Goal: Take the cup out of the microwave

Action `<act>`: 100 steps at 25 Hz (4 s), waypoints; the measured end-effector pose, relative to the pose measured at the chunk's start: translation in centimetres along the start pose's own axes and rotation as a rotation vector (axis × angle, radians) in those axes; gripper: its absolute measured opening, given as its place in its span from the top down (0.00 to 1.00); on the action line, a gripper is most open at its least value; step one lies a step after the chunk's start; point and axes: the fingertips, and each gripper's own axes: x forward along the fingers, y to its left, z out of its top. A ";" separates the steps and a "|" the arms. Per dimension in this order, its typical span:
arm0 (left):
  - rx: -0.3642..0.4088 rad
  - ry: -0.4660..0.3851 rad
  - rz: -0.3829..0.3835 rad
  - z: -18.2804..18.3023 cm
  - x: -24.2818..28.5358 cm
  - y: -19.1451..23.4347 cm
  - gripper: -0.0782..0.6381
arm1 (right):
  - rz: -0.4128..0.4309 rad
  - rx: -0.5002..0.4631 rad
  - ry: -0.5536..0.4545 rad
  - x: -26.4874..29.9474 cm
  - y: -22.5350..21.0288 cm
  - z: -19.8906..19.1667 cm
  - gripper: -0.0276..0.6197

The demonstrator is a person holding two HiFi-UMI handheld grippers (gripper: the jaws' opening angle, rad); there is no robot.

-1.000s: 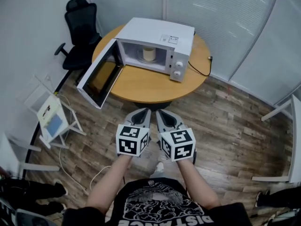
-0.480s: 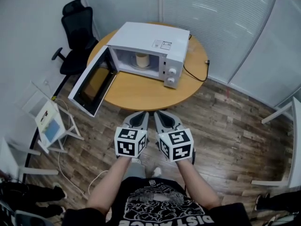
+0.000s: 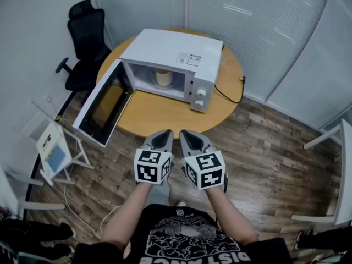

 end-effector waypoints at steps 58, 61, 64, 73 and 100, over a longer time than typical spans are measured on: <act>0.037 -0.012 -0.092 6.2 26.8 20.3 0.28 | -0.107 -0.003 0.111 23.7 -9.2 5.2 0.93; 0.047 -0.015 -0.102 6.3 27.4 20.3 0.26 | -0.109 -0.001 0.120 23.9 -9.3 5.0 0.93; 0.070 -0.023 -0.111 6.7 28.2 20.4 0.24 | -0.113 0.001 0.127 24.2 -9.5 4.8 0.93; 0.092 -0.029 -0.131 7.2 29.9 20.4 0.24 | -0.133 0.014 0.141 24.9 -10.2 4.3 0.93; 0.192 -0.009 -0.083 7.2 29.3 21.5 0.29 | -0.175 0.036 0.126 25.6 -10.9 4.6 0.93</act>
